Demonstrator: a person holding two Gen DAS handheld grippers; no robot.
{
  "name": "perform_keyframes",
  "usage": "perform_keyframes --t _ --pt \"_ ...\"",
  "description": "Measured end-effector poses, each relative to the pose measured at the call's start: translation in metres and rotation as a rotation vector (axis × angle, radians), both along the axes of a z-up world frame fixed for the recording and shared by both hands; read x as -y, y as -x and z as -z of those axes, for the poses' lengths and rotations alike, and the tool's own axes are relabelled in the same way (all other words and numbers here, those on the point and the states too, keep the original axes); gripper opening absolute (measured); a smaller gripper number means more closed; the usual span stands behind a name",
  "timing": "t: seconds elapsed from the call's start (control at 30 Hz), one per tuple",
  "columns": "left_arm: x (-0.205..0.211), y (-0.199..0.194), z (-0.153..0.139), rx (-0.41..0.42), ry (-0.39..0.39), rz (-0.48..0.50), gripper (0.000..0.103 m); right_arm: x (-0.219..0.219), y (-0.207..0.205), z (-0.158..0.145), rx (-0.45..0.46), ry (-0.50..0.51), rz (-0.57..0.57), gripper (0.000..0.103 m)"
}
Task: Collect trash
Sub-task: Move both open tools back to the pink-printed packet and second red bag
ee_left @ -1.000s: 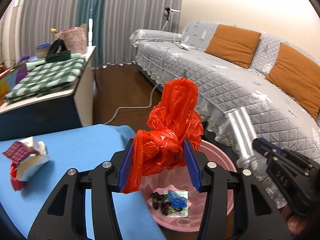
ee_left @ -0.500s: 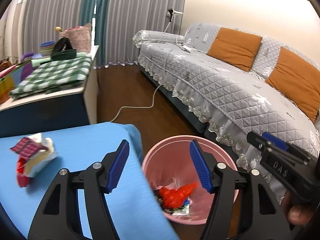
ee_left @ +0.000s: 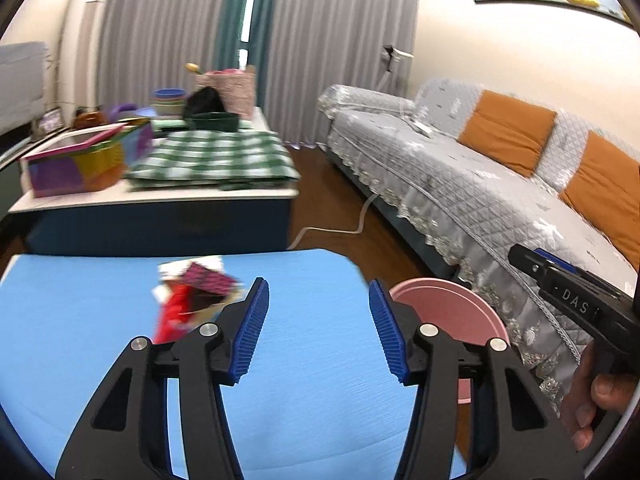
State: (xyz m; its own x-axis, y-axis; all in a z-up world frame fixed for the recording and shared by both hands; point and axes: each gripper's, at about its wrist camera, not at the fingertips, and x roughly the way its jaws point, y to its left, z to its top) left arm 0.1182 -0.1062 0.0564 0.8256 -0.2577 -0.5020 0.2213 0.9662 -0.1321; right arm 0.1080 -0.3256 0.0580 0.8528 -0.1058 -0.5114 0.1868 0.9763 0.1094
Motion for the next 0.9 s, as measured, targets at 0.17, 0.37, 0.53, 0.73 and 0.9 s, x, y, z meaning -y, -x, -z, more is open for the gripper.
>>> perform_keyframes --t 0.17,0.37,0.53,0.73,0.9 --pt "-0.054 0.012 0.003 -0.006 0.020 -0.090 0.047 -0.032 0.000 -0.004 0.005 -0.017 -0.072 0.024" --pt "-0.103 0.015 0.019 -0.034 0.032 -0.187 0.046 -0.076 -0.005 0.000 -0.005 -0.020 -0.170 0.022" --pt "-0.126 0.014 0.027 -0.040 0.038 -0.225 0.045 -0.108 -0.010 0.004 -0.009 -0.012 -0.243 0.019" --pt "-0.146 0.008 0.035 -0.056 0.058 -0.263 0.045 -0.139 -0.025 0.014 -0.031 -0.023 -0.299 0.018" --pt "-0.161 0.004 0.041 -0.061 0.068 -0.290 0.045 -0.162 -0.036 0.023 -0.043 -0.017 -0.344 0.018"
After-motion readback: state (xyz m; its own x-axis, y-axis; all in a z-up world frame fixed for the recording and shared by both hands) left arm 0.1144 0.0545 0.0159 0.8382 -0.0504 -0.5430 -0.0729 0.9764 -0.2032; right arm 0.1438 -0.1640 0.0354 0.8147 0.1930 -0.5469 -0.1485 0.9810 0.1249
